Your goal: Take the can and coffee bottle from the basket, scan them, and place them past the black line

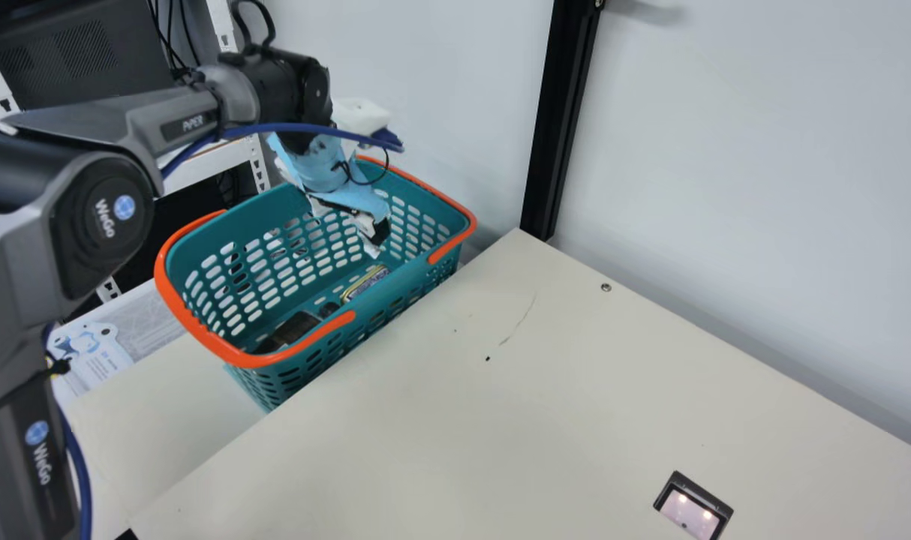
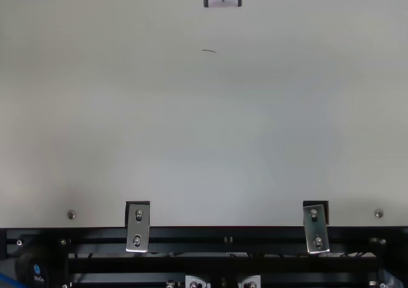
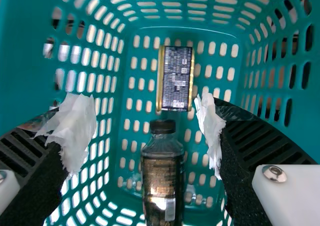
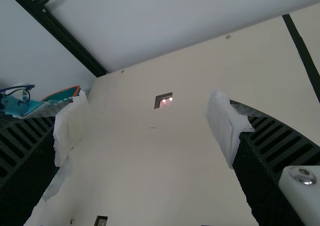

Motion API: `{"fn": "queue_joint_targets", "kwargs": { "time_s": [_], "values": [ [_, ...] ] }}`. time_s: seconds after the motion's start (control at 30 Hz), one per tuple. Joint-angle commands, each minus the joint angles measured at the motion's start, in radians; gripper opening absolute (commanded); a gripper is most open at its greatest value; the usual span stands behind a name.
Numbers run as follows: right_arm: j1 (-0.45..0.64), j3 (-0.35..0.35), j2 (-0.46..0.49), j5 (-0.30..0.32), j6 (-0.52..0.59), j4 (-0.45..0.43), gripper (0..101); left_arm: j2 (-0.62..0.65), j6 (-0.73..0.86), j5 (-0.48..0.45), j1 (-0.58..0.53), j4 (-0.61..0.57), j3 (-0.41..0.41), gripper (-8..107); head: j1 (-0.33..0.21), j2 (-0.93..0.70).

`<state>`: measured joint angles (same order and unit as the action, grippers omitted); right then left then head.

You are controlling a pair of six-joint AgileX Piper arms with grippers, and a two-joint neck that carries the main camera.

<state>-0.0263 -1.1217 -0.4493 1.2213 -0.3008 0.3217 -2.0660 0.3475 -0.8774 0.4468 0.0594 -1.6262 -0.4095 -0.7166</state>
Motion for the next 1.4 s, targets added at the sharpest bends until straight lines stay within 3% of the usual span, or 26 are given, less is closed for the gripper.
{"fn": "queue_joint_targets", "kwargs": {
  "time_s": [0.0,0.23,0.5,1.3,1.33,1.37],
  "values": [
    [0.000,0.000,0.000,0.000,0.000,0.000,101,-0.035,0.031,0.008,0.005,-0.012,-0.002,90,-0.025,-0.013],
    [0.000,0.000,0.000,0.000,0.000,0.000,101,-0.138,0.101,0.002,0.023,-0.063,-0.042,90,-0.025,-0.013],
    [0.000,0.000,0.000,0.000,0.000,0.000,101,-0.278,0.142,-0.047,0.032,-0.106,-0.151,90,-0.025,-0.013],
    [0.000,0.000,0.000,0.000,0.000,0.000,101,-0.622,0.098,-0.269,0.020,-0.135,-0.624,90,-0.025,-0.013],
    [0.000,0.000,0.000,0.000,0.000,0.000,101,-0.632,0.092,-0.277,0.020,-0.132,-0.642,10,-0.025,-0.013],
    [0.000,0.000,0.000,0.000,0.000,0.000,101,-0.640,0.087,-0.285,0.020,-0.129,-0.658,10,-0.025,-0.013]
  ]
}}
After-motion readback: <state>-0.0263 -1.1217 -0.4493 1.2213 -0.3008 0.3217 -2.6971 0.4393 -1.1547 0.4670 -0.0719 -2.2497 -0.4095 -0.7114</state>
